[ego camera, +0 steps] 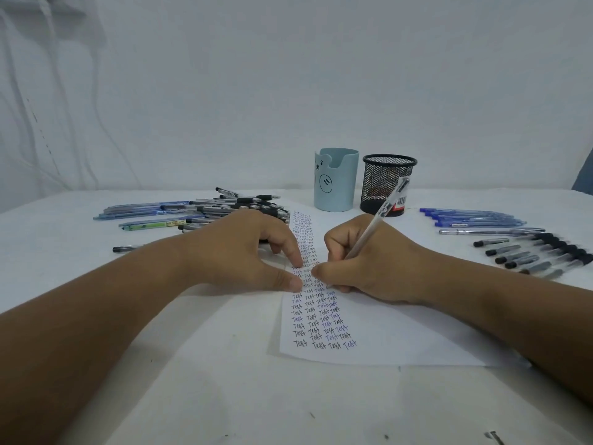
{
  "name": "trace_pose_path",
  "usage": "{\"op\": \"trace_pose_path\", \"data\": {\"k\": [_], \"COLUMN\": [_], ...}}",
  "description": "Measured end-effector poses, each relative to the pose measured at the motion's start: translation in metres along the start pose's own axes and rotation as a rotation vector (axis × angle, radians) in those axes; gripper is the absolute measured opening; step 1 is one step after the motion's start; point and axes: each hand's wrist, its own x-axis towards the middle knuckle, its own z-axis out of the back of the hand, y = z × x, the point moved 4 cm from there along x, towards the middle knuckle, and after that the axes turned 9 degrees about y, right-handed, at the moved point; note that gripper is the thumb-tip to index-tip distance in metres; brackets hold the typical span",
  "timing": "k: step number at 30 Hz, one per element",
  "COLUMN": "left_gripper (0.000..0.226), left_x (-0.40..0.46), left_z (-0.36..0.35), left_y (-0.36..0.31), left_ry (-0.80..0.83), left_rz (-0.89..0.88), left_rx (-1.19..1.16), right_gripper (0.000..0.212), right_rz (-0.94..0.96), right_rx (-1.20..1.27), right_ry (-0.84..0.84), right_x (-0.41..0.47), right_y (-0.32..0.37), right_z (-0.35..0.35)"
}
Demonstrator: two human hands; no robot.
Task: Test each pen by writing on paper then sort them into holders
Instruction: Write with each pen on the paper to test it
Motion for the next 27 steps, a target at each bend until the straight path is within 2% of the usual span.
{"op": "trace_pose_path", "data": {"k": [11, 15, 17, 19, 21, 24, 27], "left_gripper": [0.026, 0.025, 0.021, 0.012, 0.007, 0.020, 0.033], "left_x": [-0.001, -0.002, -0.002, -0.001, 0.001, 0.003, 0.008], "left_z": [0.000, 0.000, -0.001, -0.002, 0.000, 0.008, 0.014], "left_y": [-0.002, -0.002, -0.002, -0.002, -0.006, -0.015, -0.026], "left_ry": [0.003, -0.005, -0.017, -0.069, -0.190, -0.408, -0.444], "left_rz": [0.010, -0.022, -0.014, 0.002, 0.009, -0.003, 0.009], "left_rx": [0.000, 0.021, 0.031, 0.013, -0.045, -0.287, -0.471], "right_gripper": [0.036, 0.047, 0.046, 0.042, 0.043, 0.054, 0.047], "right_rz": [-0.012, -0.011, -0.008, 0.008, -0.014, -0.128, -0.212], "right_rx": [-0.035, 0.110, 0.265, 0.290, 0.205, 0.031, -0.307], "right_ry": [0.000, -0.067, -0.091, -0.119, -0.150, -0.145, -0.128], "right_x": [0.003, 0.004, 0.003, 0.003, 0.004, 0.002, -0.003], "right_y": [-0.004, -0.004, -0.001, 0.003, 0.004, 0.001, -0.001], "right_z": [0.001, 0.004, 0.009, 0.018, 0.029, 0.043, 0.051]}}
